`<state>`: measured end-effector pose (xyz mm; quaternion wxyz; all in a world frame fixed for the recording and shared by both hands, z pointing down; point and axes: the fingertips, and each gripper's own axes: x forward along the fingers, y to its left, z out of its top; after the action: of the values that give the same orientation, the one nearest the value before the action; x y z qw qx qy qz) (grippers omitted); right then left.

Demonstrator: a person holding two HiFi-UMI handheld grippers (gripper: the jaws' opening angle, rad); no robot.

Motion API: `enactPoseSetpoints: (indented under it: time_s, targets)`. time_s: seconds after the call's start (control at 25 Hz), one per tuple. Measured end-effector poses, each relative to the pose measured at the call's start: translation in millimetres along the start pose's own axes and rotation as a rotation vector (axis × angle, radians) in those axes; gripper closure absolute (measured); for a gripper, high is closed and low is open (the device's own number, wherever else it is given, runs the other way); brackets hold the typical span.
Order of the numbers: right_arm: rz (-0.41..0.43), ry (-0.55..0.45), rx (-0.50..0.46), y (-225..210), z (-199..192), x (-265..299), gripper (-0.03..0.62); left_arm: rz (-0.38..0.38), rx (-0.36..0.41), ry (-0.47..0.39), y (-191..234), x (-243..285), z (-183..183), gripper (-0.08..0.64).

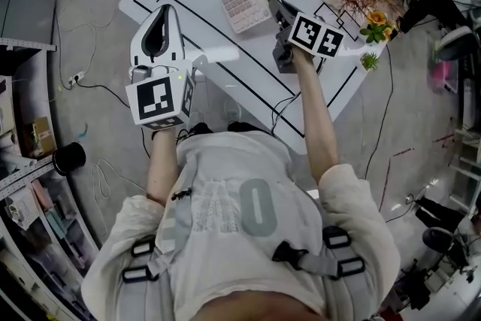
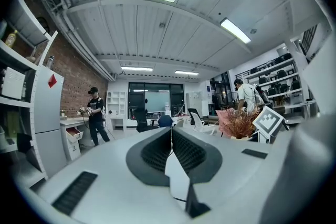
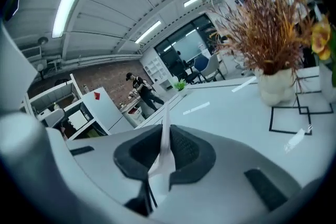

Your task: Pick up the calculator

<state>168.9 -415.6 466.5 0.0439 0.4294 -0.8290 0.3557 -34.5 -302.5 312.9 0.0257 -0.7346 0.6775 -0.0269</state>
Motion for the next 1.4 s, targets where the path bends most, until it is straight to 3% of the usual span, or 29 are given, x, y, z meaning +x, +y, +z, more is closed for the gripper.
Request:
enactPoseSetpoints:
  time_s: [0.4,0.68,0.96,1.16,1.28,1.4]
  targets:
    - [-0.101,-0.211,-0.354,72,56,-55,0.541,-0.004,0.014,-0.091,6,-26,34,0.538]
    - [-0.117,-0.347,-0.547,139,69,-102,0.541,-0.018,0.004,-0.126,4,-44,45,0.538]
    - [-0.134,-0.504,-0.680,190,72,-143,0.541,-0.024,0.008,-0.153,3,-56,52,0.538]
    - [-0.156,-0.609,-0.744,219,64,-164,0.541,0.018,0.022,-0.148,14,-66,60,0.538]
    - [-0.151,-0.635,-0.768,230,58,-172,0.541,0.005,0.024,-0.172,15,-69,64,0.538]
    - [-0.147,-0.633,-0.786,238,51,-177,0.541,0.041,0.011,-0.165,25,-72,64,0.538]
